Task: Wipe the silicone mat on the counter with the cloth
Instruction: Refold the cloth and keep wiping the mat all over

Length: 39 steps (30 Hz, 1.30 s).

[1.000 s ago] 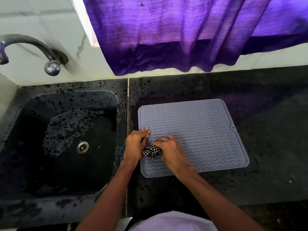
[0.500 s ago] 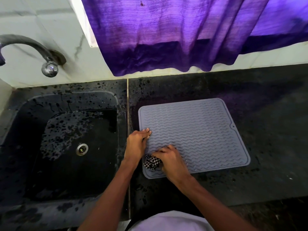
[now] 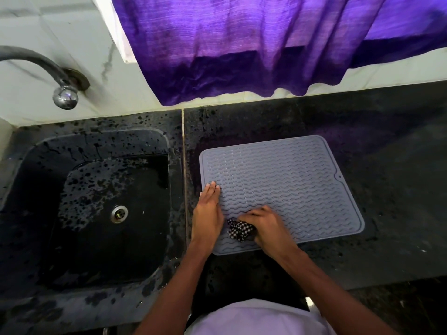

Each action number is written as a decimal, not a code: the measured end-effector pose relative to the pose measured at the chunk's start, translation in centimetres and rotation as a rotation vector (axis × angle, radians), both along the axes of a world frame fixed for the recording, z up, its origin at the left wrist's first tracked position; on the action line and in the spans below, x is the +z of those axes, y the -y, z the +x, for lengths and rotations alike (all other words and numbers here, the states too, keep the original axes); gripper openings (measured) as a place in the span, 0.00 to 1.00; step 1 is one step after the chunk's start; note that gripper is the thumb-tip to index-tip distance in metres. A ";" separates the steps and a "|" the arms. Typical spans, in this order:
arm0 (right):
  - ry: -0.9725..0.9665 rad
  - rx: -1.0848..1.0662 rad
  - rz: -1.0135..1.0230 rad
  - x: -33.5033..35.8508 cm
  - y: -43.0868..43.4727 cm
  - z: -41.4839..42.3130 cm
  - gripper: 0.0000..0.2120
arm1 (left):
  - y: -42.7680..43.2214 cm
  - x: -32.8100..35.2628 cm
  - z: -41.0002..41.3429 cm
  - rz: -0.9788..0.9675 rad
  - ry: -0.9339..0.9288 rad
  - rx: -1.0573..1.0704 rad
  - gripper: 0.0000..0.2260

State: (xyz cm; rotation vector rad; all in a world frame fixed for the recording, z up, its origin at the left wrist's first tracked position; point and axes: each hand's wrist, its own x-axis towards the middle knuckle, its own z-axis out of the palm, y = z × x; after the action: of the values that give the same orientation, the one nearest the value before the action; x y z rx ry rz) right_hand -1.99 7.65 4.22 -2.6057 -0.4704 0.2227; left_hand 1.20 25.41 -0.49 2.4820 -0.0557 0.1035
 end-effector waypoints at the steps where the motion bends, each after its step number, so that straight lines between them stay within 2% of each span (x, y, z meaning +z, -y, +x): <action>1: 0.004 0.028 -0.023 0.3 0.2 0.3 0.30 | 0.3 -0.2 -0.3 0.029 0.012 -0.006 0.20; 5: 0.038 -0.033 -0.077 0.6 1.7 0.7 0.31 | 1.1 -1.2 -1.2 0.156 -0.002 -0.011 0.29; 11: 0.034 -0.055 -0.061 0.4 4.4 0.5 0.32 | 1.1 -1.6 -1.4 0.326 0.016 -0.040 0.30; 14: 0.057 -0.094 -0.016 0.2 6.7 0.8 0.33 | 1.2 -1.4 -1.4 0.333 0.019 -0.034 0.30; 17: 0.034 -0.042 0.030 -0.1 8.7 0.9 0.36 | 1.2 -1.4 -1.4 0.335 0.010 -0.038 0.30; 28: 0.056 -0.081 0.052 0.8 12.1 1.3 0.25 | 1.3 -1.5 -1.6 0.370 0.010 -0.011 0.30; 31: 0.075 -0.142 0.086 1.2 12.9 1.5 0.28 | 1.1 -1.7 -1.6 0.378 0.016 -0.001 0.31; 36: 0.049 -0.169 0.031 0.1 15.5 1.5 0.31 | 1.4 -1.8 -1.8 0.351 0.073 0.005 0.29; 39: 0.103 -0.236 0.090 0.8 16.7 1.9 0.33 | 1.4 -1.7 -1.9 0.339 0.130 0.010 0.26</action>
State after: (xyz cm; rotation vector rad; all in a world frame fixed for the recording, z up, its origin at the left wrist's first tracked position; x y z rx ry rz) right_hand -0.13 -9.02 5.06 -2.5640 -0.1994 -0.0115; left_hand -0.74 23.99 -2.23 2.8106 -0.1247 0.2802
